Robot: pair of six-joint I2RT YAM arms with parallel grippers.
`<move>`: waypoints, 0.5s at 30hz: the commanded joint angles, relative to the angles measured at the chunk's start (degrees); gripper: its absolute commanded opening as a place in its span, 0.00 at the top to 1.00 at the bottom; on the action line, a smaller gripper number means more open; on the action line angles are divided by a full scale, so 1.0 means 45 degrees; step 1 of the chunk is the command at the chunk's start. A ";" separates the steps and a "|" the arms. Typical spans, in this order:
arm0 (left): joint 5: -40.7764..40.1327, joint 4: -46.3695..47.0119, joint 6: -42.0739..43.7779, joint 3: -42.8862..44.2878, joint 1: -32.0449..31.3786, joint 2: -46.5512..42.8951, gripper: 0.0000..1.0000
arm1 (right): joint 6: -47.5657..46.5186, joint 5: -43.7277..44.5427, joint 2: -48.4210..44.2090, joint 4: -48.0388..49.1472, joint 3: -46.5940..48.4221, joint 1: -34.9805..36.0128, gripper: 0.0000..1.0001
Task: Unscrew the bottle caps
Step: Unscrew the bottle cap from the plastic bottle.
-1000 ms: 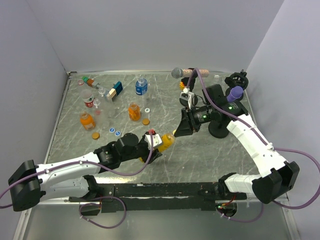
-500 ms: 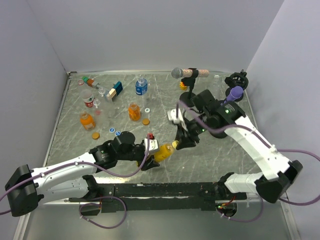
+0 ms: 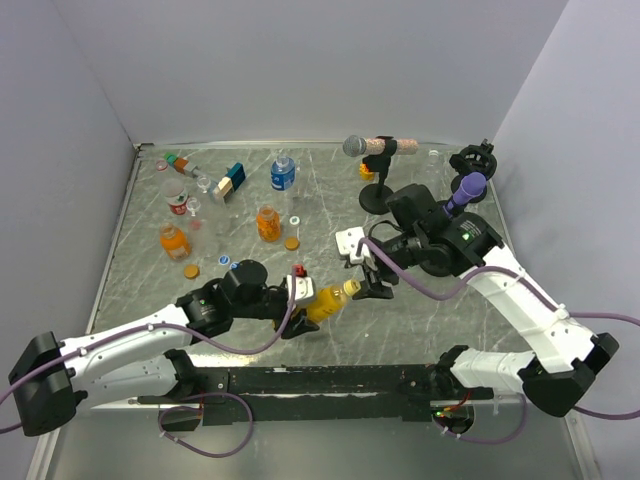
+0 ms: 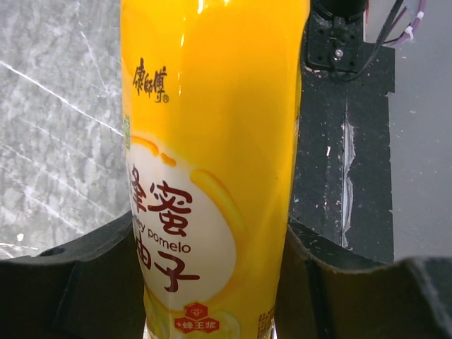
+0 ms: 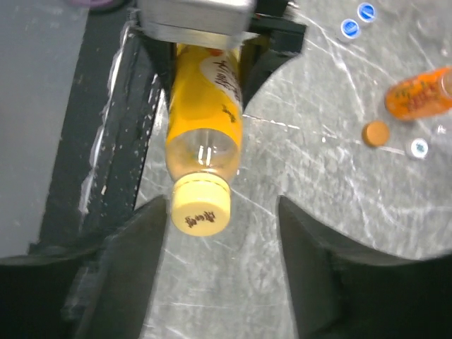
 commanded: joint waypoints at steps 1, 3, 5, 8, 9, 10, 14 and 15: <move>-0.0376 0.1183 -0.0044 0.0374 -0.0009 -0.0727 0.75 | 0.1320 0.0397 -0.0737 0.0627 0.0861 -0.0096 0.23; -0.0650 0.1143 -0.0121 0.0354 -0.0029 -0.0805 0.75 | 0.1807 0.0144 -0.1186 0.0703 0.0921 -0.0388 0.16; -0.0924 0.1260 -0.0258 0.0257 -0.0067 -0.0903 0.75 | 0.2334 -0.0169 -0.1674 0.0917 0.0824 -0.0857 0.09; -0.1606 0.1338 -0.0317 0.0178 -0.0243 -0.1059 0.76 | 0.3446 -0.0598 -0.2319 0.1405 0.0532 -0.1831 0.01; -0.1898 0.1338 -0.0375 0.0178 -0.0340 -0.1079 0.76 | 0.4108 -0.0754 -0.2514 0.1677 0.0337 -0.2280 0.01; -0.2346 0.1396 -0.0414 0.0178 -0.0438 -0.1079 0.76 | 0.5371 -0.1220 -0.2671 0.2125 -0.0013 -0.2710 0.01; -0.3929 0.1476 -0.0337 0.0353 -0.0965 -0.0788 0.76 | 0.9557 -0.3560 -0.2674 0.3515 -0.1653 -0.4158 0.01; -0.4512 0.1475 -0.0337 0.0451 -0.1121 -0.0612 0.76 | 1.0318 -0.4110 -0.2382 0.3729 -0.2024 -0.4314 0.01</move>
